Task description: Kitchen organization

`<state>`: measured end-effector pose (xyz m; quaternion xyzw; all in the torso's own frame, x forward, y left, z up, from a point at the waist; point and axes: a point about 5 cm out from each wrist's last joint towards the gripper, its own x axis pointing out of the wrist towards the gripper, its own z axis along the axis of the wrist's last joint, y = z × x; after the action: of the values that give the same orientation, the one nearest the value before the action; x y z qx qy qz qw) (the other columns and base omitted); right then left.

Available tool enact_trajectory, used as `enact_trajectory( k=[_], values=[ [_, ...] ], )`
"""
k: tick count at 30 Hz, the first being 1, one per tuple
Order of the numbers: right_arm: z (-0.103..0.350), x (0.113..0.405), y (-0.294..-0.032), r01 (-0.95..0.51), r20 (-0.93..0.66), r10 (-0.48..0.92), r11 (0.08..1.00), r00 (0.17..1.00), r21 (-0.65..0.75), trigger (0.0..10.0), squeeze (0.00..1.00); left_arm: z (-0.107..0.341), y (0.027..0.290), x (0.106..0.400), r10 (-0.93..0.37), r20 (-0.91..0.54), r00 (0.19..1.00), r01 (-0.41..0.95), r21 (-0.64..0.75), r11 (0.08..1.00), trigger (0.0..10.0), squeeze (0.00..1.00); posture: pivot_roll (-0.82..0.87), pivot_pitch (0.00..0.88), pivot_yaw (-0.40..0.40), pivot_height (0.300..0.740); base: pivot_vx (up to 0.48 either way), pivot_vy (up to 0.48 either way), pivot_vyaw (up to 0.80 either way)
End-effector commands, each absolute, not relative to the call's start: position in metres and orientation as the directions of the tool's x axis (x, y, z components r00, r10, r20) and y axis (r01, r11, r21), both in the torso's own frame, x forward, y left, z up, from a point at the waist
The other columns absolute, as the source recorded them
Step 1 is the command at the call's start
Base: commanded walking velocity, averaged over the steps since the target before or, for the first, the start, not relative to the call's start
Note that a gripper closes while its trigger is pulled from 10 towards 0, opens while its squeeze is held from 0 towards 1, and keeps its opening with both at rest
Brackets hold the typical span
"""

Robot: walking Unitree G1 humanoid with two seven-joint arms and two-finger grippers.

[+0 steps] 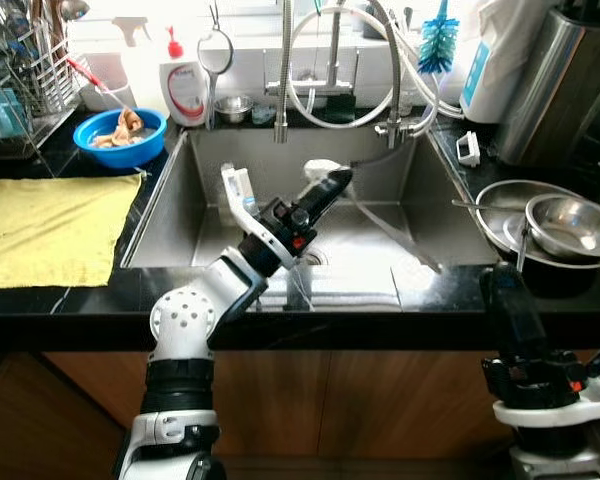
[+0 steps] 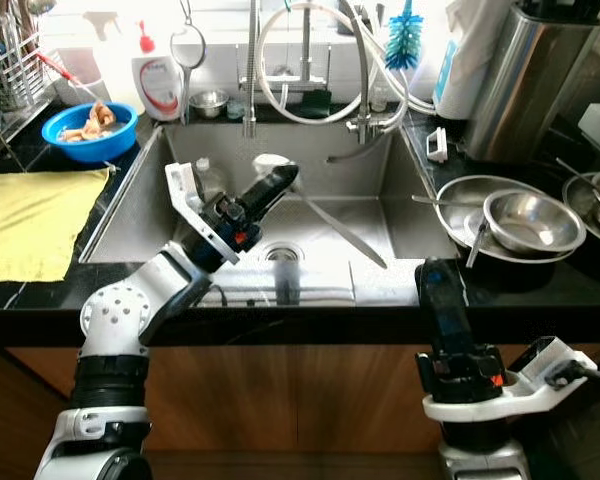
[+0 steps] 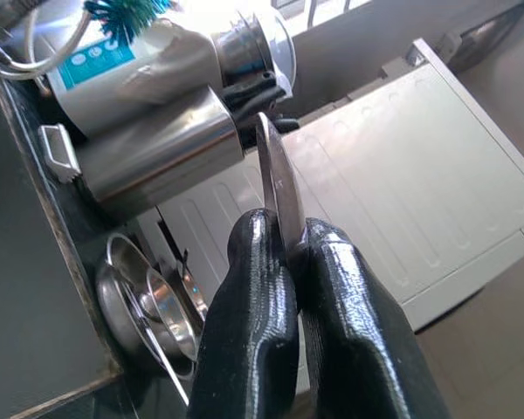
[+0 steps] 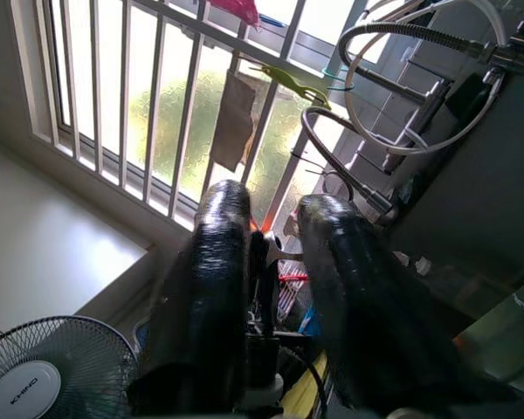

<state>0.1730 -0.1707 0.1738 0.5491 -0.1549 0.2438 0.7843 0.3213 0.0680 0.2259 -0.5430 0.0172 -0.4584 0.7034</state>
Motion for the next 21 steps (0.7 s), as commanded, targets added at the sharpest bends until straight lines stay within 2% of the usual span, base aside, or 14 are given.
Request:
enact_trajectory(
  k=[1,2,3,5,6,7,8,9,11,13,14,17,19,21],
  values=[
    [0.177,0.173,-0.172,-0.557,0.517,0.207,0.295,0.831,0.777,10.0,1.0,0.231,0.068,0.324,-0.657,0.474,0.586,0.63,-0.777,0.001,0.0,0.0,-0.05,0.0,0.017,0.74,0.0,0.0,0.0],
    [0.177,0.173,-0.173,-0.547,0.51,0.196,0.3,0.837,0.782,10.0,0.56,0.231,0.069,0.326,-0.645,0.471,0.602,0.623,-0.782,0.01,0.0,0.0,-0.05,0.0,0.016,0.74,0.0,0.0,0.0],
    [0.175,0.174,-0.175,-0.529,0.497,0.181,0.313,0.848,0.789,10.0,0.0,0.231,0.075,0.335,-0.589,0.447,0.673,0.596,-0.8,0.074,0.0,0.0,-0.05,0.0,0.016,0.74,0.0,0.0,0.0],
    [0.174,0.174,-0.177,-0.52,0.49,0.176,0.327,0.854,0.789,10.0,0.0,0.233,0.08,0.341,-0.542,0.435,0.719,0.573,-0.812,0.11,0.0,0.0,-0.05,0.0,0.017,0.74,0.0,0.0,0.0],
    [0.172,0.174,-0.181,-0.492,0.468,0.159,0.36,0.869,0.793,10.0,0.0,0.234,0.089,0.351,-0.465,0.4,0.79,0.53,-0.827,0.189,0.0,0.0,-0.05,0.0,0.017,0.74,0.0,0.0,0.0],
    [0.171,0.175,-0.185,-0.472,0.453,0.145,0.387,0.879,0.792,10.0,0.0,0.234,0.096,0.358,-0.404,0.366,0.838,0.494,-0.823,0.28,4.3,0.0,-0.05,0.0,0.018,0.74,0.0,0.0,0.0],
    [0.17,0.176,-0.188,-0.459,0.444,0.138,0.414,0.885,0.786,10.0,0.0,0.234,0.1,0.361,-0.379,0.345,0.859,0.48,-0.8,0.359,4.3,0.0,-0.05,0.0,0.018,0.74,0.0,0.0,0.0],
    [0.169,0.176,-0.191,-0.443,0.433,0.131,0.446,0.892,0.778,10.0,0.0,0.235,0.103,0.363,-0.361,0.333,0.871,0.473,-0.764,0.439,10.0,0.0,-0.05,0.0,0.019,0.74,0.0,0.0,0.0],
    [0.169,0.177,-0.194,-0.426,0.42,0.131,0.497,0.898,0.756,10.0,0.0,0.238,0.107,0.366,-0.333,0.329,0.884,0.466,-0.689,0.556,10.0,0.0,-0.05,0.0,0.021,0.74,0.0,0.0,0.0],
    [0.174,0.176,-0.198,-0.416,0.432,0.123,0.591,0.893,0.691,10.0,0.0,0.242,0.112,0.371,-0.277,0.321,0.906,0.414,-0.535,0.736,10.0,0.0,-0.04,0.0,0.024,0.74,0.0,0.0,0.0],
    [0.174,0.176,-0.198,-0.416,0.432,0.123,0.591,0.893,0.691,10.0,0.0,0.242,0.112,0.371,-0.277,0.321,0.906,0.414,-0.535,0.736,10.0,0.0,-0.04,0.0,0.024,0.74,0.0,0.0,0.0],
    [0.171,0.181,-0.203,-0.321,0.337,0.129,0.723,0.933,0.612,10.0,0.0,0.235,0.111,0.376,-0.287,0.297,0.911,0.364,-0.246,0.898,10.0,0.0,-0.05,0.0,0.032,0.74,0.0,0.0,0.0],
    [0.17,0.183,-0.212,-0.253,0.314,0.076,0.778,0.946,0.575,10.0,0.0,0.227,0.106,0.376,-0.328,0.284,0.901,0.361,-0.075,0.929,10.0,0.0,-0.04,0.0,0.034,0.74,0.0,0.0,0.0],
    [0.166,0.187,-0.225,-0.128,0.238,0.004,0.851,0.971,0.509,10.0,0.0,0.216,0.103,0.377,-0.332,0.254,0.908,0.343,0.002,0.939,10.0,0.0,-0.05,0.0,0.038,0.74,0.0,0.0,0.0]
  ],
)
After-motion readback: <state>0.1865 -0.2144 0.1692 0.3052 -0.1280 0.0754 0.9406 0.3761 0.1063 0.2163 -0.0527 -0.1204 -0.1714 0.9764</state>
